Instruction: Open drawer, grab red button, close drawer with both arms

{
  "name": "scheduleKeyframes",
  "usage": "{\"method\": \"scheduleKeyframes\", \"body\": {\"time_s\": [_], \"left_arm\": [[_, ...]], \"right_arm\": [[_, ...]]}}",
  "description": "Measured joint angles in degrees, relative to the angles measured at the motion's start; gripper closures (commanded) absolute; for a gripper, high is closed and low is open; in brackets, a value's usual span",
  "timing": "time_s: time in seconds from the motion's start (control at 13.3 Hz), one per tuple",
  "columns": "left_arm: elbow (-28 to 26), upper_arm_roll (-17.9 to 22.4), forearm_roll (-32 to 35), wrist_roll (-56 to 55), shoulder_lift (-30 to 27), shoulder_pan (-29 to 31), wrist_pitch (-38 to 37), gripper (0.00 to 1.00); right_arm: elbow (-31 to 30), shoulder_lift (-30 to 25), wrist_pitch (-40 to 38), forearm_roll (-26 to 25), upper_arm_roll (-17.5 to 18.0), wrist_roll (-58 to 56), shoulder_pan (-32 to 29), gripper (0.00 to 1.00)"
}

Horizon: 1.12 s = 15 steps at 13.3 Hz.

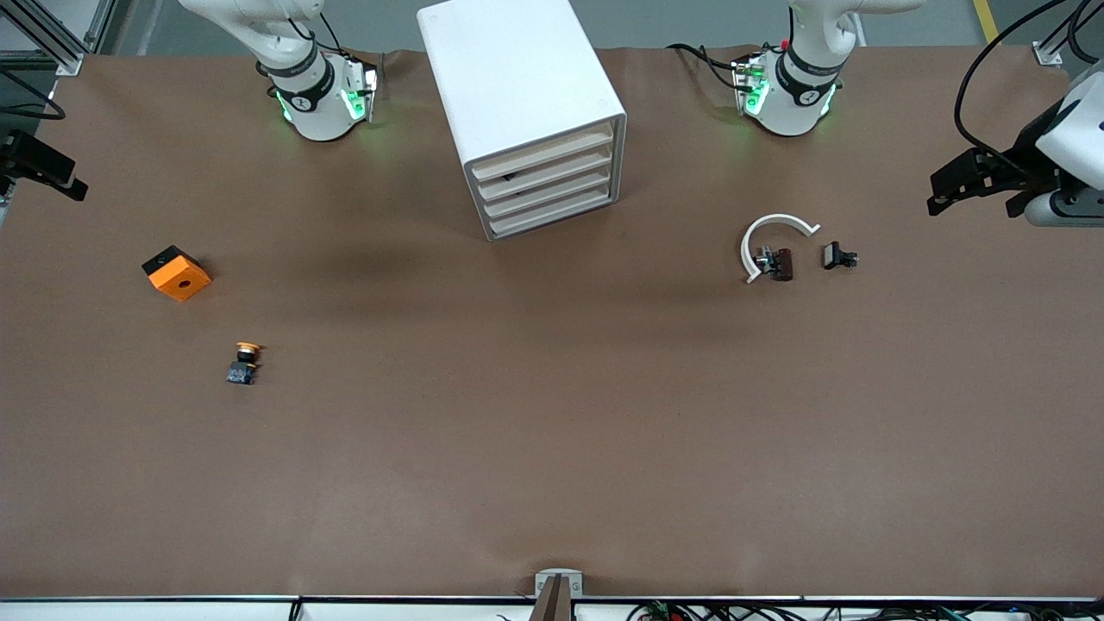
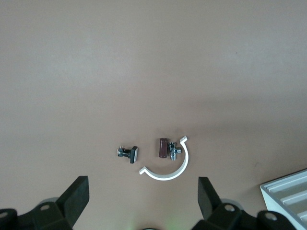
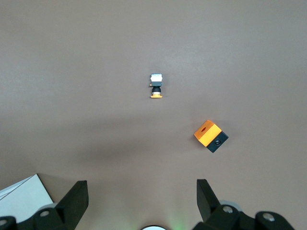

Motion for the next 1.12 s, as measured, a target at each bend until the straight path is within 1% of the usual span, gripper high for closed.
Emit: {"method": "scheduleKeyframes", "body": {"time_s": [0.15, 0.3, 0.52, 0.67, 0.9, 1.12], "left_arm": [[-0.4, 0.0, 0.0, 0.0, 0.7, -0.2, -1.8, 0.00], [-1.7, -0.6, 0.0, 0.0, 2.8, -0.7, -1.9, 0.00], [-2.4, -3.2, 0.0, -0.9, 8.7, -1.1, -0.6, 0.00], [-2.5, -4.2, 0.0, -2.3, 13.3, -1.5, 1.8, 0.00], [-2.5, -4.6, 0.0, -10.5, 19.2, -3.8, 6.5, 0.00], [-2.2, -4.8, 0.0, -22.6, 22.6, -8.3, 9.1, 0.00]], "right_arm": [[0.0, 0.0, 0.0, 0.0, 0.0, 0.0, 0.0, 0.00], [0.0, 0.0, 0.0, 0.0, 0.0, 0.0, 0.0, 0.00], [0.1, 0.0, 0.0, 0.0, 0.0, 0.0, 0.0, 0.00], [0.1, 0.0, 0.0, 0.0, 0.0, 0.0, 0.0, 0.00], [0.1, 0.0, 0.0, 0.0, 0.0, 0.0, 0.0, 0.00], [0.1, 0.0, 0.0, 0.0, 0.0, 0.0, 0.0, 0.00]]}}
